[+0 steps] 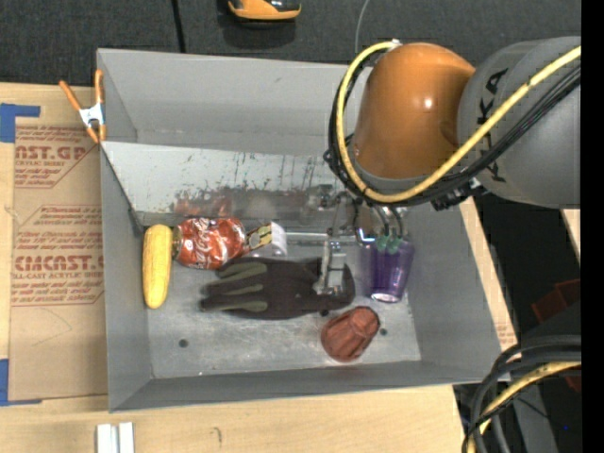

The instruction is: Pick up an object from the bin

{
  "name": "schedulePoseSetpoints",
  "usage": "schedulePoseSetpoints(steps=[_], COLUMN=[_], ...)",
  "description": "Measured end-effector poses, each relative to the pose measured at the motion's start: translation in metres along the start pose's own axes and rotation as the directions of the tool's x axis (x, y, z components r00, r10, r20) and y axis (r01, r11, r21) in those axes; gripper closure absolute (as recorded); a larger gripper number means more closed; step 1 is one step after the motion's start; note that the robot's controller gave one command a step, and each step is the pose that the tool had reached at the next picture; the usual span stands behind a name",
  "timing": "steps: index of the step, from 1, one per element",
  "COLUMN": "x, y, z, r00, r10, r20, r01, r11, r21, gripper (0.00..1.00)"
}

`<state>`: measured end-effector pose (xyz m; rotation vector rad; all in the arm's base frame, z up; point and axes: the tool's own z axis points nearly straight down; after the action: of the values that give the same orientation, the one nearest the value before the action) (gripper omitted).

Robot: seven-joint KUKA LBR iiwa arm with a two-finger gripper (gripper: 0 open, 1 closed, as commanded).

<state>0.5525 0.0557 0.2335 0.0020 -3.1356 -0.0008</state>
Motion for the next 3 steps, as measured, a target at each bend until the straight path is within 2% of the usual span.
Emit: schedulePoseSetpoints(steps=[1, 2, 3], x=[-0.001, -0.003, 0.001], y=[0.000, -0.004, -0.021], z=[-0.005, 0.038, 0.087], r00=[1.000, 0.999, 0.969], r10=[0.001, -0.044, -0.249], r20=[0.008, 0.016, 0.007], r01=[-0.001, 0.044, 0.249], r11=[1.000, 0.999, 0.969], r21=[-0.001, 0.000, 0.002], gripper=[0.00, 0.00, 0.00])
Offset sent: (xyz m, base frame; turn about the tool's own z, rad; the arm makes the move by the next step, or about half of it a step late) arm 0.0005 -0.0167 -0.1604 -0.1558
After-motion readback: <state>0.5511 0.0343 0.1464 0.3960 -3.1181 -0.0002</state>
